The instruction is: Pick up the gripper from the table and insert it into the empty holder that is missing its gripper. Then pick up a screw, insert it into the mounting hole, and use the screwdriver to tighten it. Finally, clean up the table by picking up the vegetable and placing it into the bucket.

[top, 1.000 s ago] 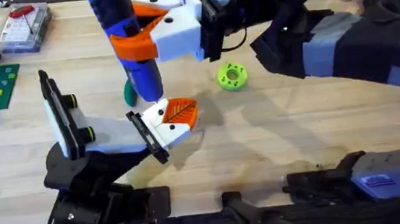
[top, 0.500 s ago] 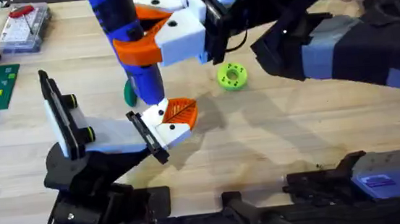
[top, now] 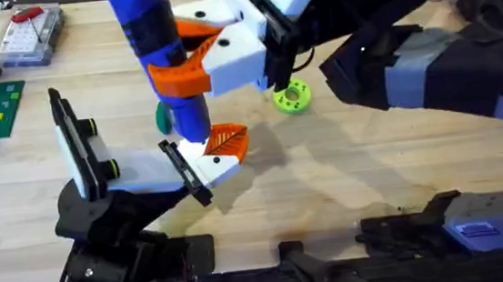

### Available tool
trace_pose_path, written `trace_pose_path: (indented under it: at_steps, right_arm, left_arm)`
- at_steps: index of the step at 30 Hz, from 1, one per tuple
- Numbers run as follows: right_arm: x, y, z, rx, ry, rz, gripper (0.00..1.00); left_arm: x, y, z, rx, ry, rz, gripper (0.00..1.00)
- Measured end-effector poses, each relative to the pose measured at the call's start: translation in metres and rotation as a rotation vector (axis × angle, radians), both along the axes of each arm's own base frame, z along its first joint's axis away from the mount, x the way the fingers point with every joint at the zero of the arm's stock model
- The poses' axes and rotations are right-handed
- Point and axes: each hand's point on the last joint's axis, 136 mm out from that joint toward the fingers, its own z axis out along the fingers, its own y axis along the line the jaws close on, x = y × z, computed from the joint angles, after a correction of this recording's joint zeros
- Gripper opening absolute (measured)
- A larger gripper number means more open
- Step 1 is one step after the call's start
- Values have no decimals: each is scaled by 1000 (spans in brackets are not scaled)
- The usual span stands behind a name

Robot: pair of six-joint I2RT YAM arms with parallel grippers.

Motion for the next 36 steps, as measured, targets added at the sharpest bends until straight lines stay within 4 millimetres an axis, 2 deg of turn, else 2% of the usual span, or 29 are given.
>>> trace_pose_path:
  at_steps: [8, 36]
  right_arm:
    - [-1, 2, -6, -8, -9, -1, 85]
    - [1, 3, -8, 3, -51, -19, 86]
  left_arm:
    - [0, 0, 0, 0, 0, 0, 17]
    - [0, 0, 0, 0, 0, 0, 17]
